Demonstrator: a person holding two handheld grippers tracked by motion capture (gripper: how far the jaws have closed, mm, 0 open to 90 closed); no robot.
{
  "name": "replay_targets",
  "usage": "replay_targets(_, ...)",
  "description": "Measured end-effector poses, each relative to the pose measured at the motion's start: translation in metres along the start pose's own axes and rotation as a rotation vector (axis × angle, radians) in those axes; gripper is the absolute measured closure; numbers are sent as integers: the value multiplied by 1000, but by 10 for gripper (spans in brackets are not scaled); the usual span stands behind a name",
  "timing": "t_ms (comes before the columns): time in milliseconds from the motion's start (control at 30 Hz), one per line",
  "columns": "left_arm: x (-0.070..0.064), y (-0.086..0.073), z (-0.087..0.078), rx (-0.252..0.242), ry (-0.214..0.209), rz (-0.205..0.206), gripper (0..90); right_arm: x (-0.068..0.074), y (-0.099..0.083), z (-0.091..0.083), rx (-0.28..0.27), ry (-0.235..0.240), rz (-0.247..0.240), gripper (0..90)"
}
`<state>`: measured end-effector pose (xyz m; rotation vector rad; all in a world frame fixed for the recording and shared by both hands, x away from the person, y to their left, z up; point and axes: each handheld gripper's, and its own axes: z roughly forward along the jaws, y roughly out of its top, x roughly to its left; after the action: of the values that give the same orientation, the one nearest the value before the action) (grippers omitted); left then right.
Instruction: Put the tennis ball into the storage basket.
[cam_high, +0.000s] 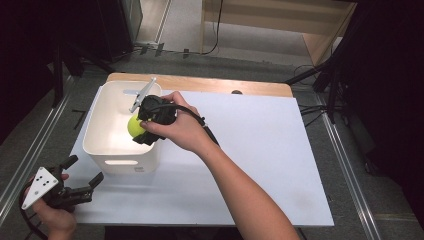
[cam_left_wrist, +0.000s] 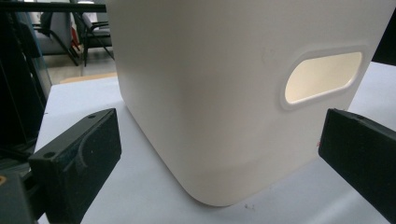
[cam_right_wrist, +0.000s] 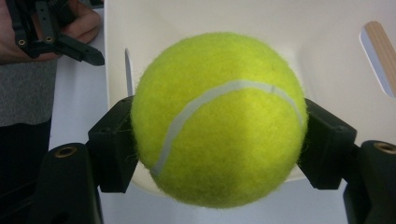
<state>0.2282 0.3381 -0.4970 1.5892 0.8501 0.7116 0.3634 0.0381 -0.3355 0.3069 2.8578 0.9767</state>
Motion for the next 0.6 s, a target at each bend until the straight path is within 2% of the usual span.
replay_targets(367, 0, 0, 0, 3, 1, 2, 0, -3, -1, 15, 24, 4, -3, 238)
replay_targets(600, 0, 0, 0, 4, 0, 4, 0, -4, -5, 23, 48, -14, 0, 237)
